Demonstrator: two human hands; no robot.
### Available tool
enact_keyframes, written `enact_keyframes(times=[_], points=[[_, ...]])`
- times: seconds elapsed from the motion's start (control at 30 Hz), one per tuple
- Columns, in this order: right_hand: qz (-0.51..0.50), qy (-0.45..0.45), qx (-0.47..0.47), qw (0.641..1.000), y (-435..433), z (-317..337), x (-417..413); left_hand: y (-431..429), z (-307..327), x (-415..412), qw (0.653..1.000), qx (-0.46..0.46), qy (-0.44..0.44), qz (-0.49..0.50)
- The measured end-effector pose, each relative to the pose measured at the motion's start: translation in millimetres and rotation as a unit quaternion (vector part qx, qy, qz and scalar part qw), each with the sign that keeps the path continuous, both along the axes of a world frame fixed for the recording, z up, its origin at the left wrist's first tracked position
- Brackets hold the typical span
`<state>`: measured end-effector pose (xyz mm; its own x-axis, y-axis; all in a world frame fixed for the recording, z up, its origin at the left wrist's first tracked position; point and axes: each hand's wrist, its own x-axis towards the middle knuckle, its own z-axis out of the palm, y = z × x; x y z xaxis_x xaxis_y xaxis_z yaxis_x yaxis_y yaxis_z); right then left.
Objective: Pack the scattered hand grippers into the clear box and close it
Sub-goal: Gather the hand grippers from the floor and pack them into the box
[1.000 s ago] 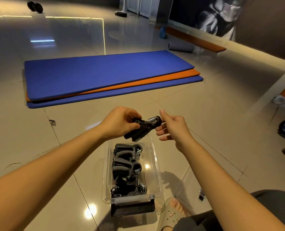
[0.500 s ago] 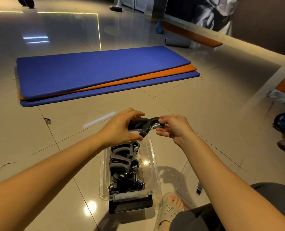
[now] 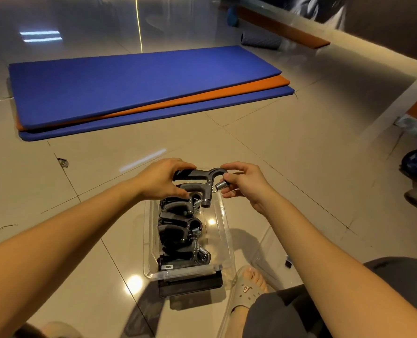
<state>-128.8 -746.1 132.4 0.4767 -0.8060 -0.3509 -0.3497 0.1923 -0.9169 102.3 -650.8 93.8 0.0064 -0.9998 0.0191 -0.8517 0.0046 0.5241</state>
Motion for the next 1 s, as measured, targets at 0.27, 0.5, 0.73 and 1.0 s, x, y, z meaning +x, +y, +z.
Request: enact_keyframes(times=[0.27, 0.5, 0.73, 1.0], points=[[0.177, 0.362, -0.191, 0.895, 0.2, -87.4, -8.1, 16.1, -74.1, 0.8, 0.989, 0.099, -0.102, 0.039], [0.209, 0.395, -0.198, 0.872, 5.3, -119.6, -12.7, 14.5, -126.4, -9.4, 0.965, 0.154, -0.209, 0.025], [0.207, 0.380, -0.208, 0.877, 1.1, -124.0, -18.8, 3.4, -143.1, -9.4, 0.949, 0.191, -0.251, -0.009], [0.194, 0.368, -0.172, 0.893, -1.1, -122.4, -20.2, 2.6, -146.7, -8.7, 0.927, 0.212, -0.306, -0.042]])
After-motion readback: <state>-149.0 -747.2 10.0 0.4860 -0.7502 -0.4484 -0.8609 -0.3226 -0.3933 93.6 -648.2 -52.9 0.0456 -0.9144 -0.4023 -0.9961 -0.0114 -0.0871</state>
